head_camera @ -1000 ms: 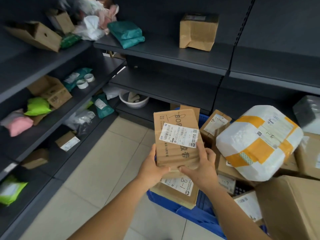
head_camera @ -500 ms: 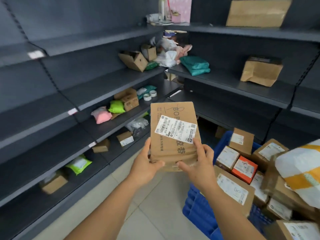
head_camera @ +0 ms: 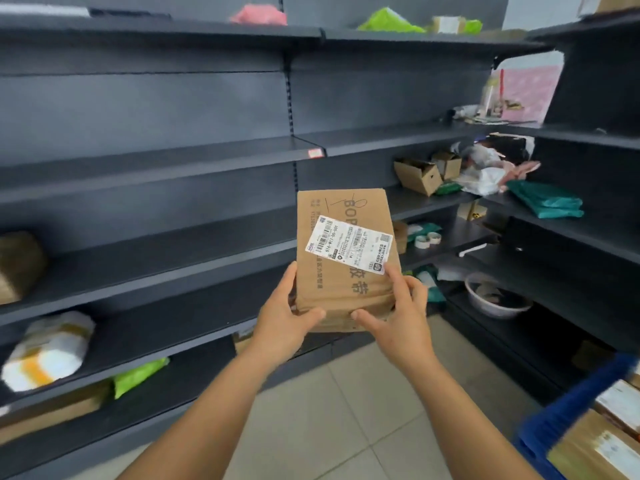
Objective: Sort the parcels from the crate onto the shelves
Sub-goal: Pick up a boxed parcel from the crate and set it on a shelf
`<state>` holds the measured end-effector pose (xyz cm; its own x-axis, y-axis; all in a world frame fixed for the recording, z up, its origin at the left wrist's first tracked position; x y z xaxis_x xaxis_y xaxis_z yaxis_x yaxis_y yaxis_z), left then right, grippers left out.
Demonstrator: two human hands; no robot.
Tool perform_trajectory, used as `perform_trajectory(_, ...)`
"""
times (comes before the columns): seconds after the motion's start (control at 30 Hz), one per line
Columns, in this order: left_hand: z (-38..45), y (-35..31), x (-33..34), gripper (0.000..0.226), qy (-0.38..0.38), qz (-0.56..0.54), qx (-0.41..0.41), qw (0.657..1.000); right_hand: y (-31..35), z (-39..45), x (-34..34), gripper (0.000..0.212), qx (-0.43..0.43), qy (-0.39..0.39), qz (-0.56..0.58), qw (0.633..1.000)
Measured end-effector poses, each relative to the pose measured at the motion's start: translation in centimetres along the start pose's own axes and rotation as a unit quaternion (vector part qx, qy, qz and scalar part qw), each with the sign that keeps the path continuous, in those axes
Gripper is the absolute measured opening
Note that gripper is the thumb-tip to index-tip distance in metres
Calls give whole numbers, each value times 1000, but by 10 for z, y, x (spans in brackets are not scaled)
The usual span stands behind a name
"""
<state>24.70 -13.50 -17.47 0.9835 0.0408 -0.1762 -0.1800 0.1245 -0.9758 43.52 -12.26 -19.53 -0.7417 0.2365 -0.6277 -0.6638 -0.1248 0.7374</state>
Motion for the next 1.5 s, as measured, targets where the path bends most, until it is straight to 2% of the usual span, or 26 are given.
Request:
perform_trajectory(0.33,-42,-26,-161,78,-132,5,27,991,145,-7,76,84,-128,61,23,990)
perform_trajectory(0.57,-50,-44,-258,78,-243,19,56,968,238,14,135,79,-216,104,50,969)
perform_trajectory(0.9,-6,-59,-412,58,-345,90,91,930,367,81,248,68,-299,138,86,940)
perform_trajectory(1.1,36,-62,-499,49,-402,125,73,904,445,128,320,66,-343,152,90,923)
perform_trajectory(1.37,53,-63,-610,50,-450,169,58,875,544,146,402,64,-399,167,72,899)
perform_trajectory(1.5,59,-60,-678,72,-466,180,45,865,594,148,444,62,-406,166,64,896)
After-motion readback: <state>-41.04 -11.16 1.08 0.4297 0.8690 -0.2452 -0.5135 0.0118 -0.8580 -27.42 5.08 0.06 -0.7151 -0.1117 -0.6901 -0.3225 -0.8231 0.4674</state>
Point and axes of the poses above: each hand's wrist, its own z-axis towards the middle knuckle, its own x-axis out of the palm, y = z × x, the point moved 2 cm from there along z, towards the middle knuckle, and after that the axes turned 13 degrees about -z, right-handed, at the moved point
